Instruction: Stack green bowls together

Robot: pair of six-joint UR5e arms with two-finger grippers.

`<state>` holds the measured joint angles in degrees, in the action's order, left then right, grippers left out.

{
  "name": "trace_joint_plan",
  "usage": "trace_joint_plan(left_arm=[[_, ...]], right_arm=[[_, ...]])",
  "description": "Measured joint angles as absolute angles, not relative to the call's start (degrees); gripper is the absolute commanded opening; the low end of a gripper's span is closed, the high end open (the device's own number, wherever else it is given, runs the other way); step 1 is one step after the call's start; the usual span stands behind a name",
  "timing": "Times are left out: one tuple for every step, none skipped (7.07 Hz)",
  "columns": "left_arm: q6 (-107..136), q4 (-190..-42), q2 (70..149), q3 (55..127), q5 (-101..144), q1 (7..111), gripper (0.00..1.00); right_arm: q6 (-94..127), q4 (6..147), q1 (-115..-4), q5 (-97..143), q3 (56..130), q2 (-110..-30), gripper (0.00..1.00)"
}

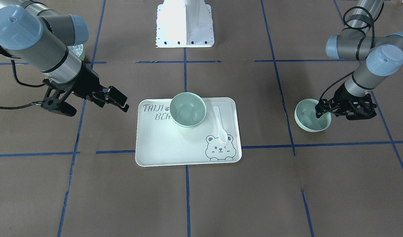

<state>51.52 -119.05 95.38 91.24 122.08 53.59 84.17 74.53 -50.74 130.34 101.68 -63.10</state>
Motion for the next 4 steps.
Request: trace_joint_plan(left_arm=[[51.33, -119.25, 95.54, 90.88, 122.08, 53.58, 0.0], [51.29, -119.3, 95.59, 90.92, 122.23, 53.59, 0.0], [51.94, -119.2, 95.68, 92.1, 122.52, 53.6, 0.0], [54.1, -118.57, 96.4, 94.7, 123.17, 53.58, 0.0]], right_arm=[[84.13, 74.53, -50.76, 130.34, 101.69, -63.16, 1.0], [84.12, 74.55, -50.92, 130.36, 101.69, -63.27, 1.0], [84.11, 74.58, -51.25, 130.4, 101.69, -63.49, 1.0], [83.71, 74.63, -51.9, 130.42, 101.72, -64.08, 1.0]])
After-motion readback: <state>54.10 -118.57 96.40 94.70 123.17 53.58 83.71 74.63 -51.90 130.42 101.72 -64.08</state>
